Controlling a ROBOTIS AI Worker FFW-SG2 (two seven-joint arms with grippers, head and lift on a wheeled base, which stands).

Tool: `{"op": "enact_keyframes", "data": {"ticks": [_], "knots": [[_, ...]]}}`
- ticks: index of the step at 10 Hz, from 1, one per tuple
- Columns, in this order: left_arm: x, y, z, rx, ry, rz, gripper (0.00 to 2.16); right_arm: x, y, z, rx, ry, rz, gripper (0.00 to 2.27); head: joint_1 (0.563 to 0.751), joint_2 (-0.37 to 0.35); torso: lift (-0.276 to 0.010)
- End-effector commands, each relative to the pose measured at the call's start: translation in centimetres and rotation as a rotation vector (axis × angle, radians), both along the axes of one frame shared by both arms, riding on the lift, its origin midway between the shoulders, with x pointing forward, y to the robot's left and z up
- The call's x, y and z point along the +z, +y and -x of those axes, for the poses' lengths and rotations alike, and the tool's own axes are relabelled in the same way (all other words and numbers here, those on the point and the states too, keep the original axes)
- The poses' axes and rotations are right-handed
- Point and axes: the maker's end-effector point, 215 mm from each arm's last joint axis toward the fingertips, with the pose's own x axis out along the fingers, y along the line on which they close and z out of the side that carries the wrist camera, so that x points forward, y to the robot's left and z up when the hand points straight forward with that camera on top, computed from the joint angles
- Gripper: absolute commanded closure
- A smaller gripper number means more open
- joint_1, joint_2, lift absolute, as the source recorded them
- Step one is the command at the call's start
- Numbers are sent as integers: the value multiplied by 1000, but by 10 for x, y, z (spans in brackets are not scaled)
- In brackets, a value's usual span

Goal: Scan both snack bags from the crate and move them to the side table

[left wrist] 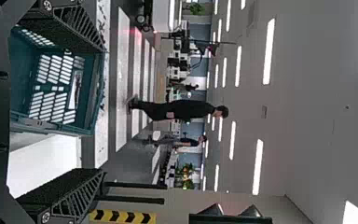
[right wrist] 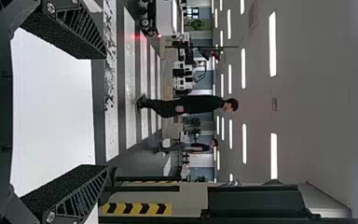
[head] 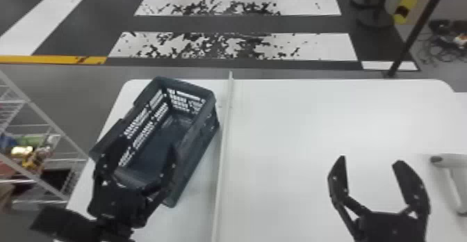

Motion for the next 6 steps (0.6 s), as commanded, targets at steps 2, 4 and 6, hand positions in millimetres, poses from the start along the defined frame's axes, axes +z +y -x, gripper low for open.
{"op": "enact_keyframes", "data": {"ticks": [2,4,6], "knots": [[0,0,2,-1,2,-2,87,0,4,2,8,1,-4,97,695,91,-75],[0,0,5,-1,4,-2,87,1,7,3,13,-5,0,97,695,97,-75],[1,0,7,1,-2,0,87,1,7,5,14,-3,-1,110,695,103,-75]]}}
